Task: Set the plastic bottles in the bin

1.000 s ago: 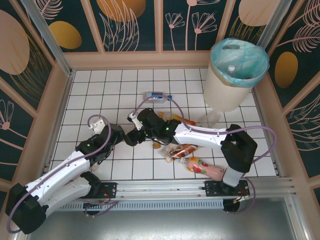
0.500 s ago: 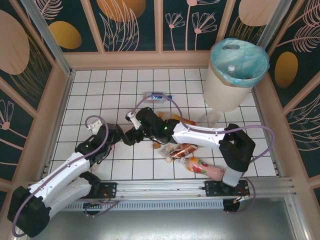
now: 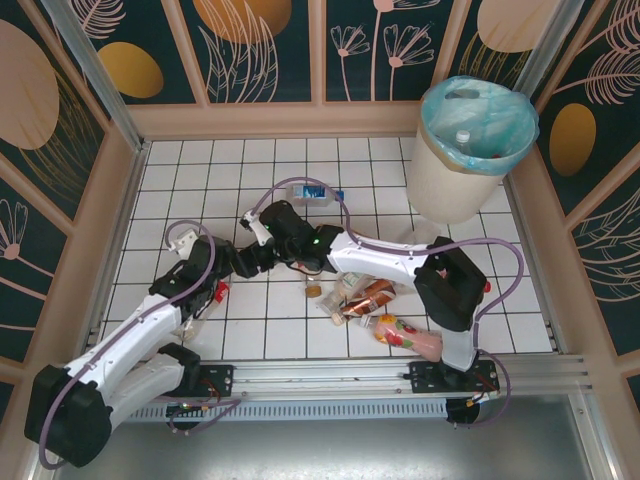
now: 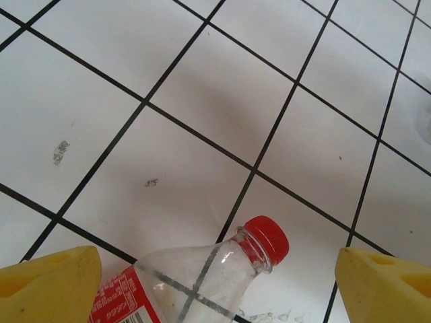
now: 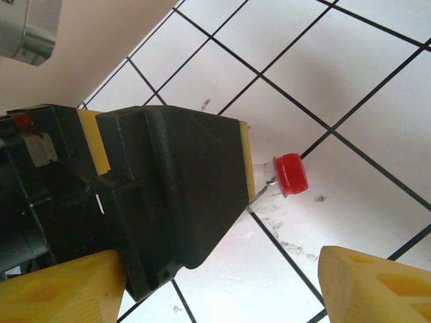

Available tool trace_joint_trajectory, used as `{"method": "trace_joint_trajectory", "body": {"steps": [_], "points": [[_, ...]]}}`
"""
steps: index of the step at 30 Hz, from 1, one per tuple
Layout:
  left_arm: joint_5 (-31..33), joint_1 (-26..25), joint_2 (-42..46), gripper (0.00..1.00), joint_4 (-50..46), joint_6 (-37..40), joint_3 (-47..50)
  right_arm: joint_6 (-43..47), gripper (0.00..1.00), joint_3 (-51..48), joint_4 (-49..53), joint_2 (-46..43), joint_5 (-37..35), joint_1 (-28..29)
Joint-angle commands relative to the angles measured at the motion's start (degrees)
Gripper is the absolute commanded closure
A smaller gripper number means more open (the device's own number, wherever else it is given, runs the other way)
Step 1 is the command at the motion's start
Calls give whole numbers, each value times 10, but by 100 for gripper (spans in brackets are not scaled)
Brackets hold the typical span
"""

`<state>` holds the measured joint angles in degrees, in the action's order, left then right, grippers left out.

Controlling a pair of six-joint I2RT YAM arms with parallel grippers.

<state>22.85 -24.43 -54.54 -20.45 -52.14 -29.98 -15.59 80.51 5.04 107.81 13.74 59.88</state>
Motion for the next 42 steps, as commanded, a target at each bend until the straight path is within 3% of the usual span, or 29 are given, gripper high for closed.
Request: {"method": "trace_joint_trajectory", "body": {"steps": [1,11,16,22,27,29,34,42], "points": [[-40,22,-16,10,22,37,-17,-14,25,19,0,4,-10,-14],[-101,94,-13,8,26,69,-18,-18,25,16,3,7,-8,-17],[-104,95,16,8,-2,63,-24,-22,25,23,1,13,-4,-17],[-51,95,25,8,-67,61,-54,-21,26,56,76,-7,4,-15],[-35,95,51,8,-91,49,-106,-31,26,-29,-5,-58,5,-17],[-26,95,78,8,-97,42,-114,-51,26,-19,-14,-53,22,-20],[-11,95,108,9,-101,30,-89,-83,27,-3,-40,-31,38,-18],[-52,95,125,11,-77,-21,-24,-130,27,19,-59,26,8,-44]]}}
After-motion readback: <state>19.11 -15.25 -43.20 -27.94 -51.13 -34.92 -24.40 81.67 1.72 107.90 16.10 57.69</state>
